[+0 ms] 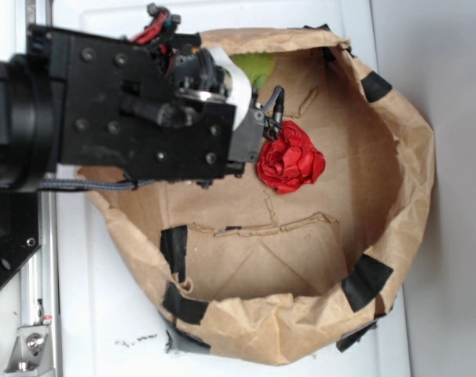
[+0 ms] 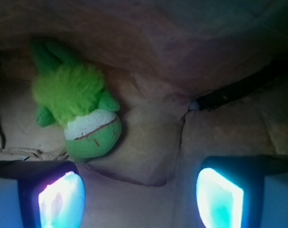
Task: Grab the green animal.
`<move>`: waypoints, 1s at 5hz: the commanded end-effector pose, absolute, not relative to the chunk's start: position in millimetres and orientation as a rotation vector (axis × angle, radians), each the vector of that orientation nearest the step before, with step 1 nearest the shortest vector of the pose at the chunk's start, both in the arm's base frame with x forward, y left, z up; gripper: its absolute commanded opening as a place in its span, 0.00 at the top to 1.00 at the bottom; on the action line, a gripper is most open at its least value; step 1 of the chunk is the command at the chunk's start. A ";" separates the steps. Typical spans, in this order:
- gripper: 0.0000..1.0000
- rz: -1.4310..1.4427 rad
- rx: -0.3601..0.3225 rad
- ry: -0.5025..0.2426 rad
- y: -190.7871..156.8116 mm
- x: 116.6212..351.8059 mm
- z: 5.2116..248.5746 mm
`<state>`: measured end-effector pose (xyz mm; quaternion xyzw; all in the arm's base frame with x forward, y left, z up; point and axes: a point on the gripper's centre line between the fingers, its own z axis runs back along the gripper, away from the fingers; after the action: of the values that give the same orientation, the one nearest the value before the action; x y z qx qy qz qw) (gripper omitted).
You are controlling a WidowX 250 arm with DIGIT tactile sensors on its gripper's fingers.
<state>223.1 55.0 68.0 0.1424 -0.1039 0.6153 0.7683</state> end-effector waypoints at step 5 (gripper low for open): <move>0.00 1.494 0.025 -0.283 57.7 301.4 99.2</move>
<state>298.1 44.9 79.0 0.0307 -0.1003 0.6708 0.7342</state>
